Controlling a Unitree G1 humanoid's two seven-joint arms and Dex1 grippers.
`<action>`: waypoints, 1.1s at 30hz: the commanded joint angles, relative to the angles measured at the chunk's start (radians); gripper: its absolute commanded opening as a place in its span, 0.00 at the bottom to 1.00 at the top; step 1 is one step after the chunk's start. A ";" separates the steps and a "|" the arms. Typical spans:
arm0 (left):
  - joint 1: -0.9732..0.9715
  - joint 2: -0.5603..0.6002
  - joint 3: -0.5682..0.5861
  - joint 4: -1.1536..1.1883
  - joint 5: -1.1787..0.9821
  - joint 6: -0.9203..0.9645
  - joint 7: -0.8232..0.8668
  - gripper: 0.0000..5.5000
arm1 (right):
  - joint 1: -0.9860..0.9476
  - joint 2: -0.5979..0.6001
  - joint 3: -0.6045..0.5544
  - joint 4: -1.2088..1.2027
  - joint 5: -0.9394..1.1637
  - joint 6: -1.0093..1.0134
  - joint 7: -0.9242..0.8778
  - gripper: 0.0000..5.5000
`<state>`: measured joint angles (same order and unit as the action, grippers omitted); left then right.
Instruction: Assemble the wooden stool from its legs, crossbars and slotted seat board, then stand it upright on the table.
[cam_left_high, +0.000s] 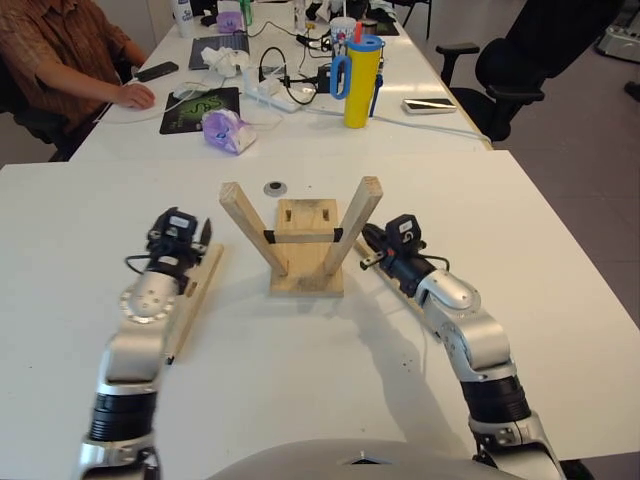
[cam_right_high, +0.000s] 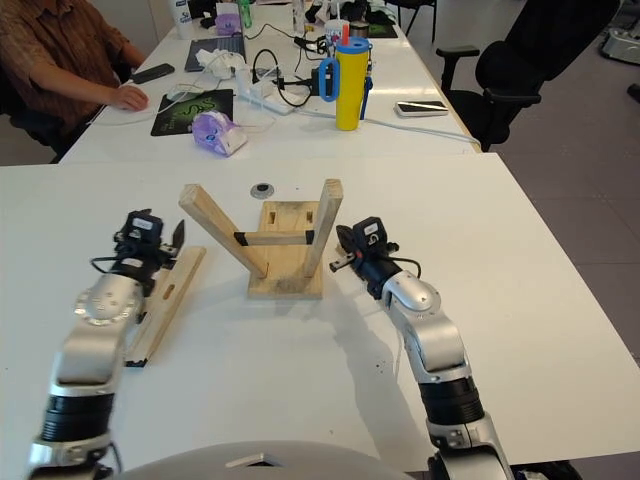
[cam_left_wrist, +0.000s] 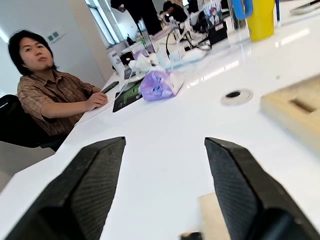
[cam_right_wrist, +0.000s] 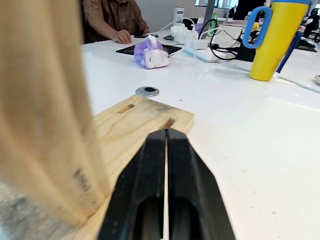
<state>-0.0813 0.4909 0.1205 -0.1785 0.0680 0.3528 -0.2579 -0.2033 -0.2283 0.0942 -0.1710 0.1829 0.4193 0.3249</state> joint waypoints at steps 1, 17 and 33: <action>-0.052 0.206 -0.010 0.152 -0.130 -0.196 -0.396 0.54 | -0.140 -0.042 -0.022 0.151 0.003 -0.137 0.108 0.00; 0.176 0.634 0.027 -0.147 -0.495 0.245 -1.044 0.54 | -0.162 0.054 0.306 0.034 -0.054 -0.171 0.328 0.00; 0.160 0.364 -0.234 -0.315 -0.559 0.364 -0.780 0.54 | -0.336 -0.148 0.205 0.435 -0.191 -0.355 0.387 0.00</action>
<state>0.0877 0.8758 -0.0744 -0.4827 -0.5291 0.7257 -1.0807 -0.4882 -0.3720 0.2770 0.1809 0.0147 0.1325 0.6604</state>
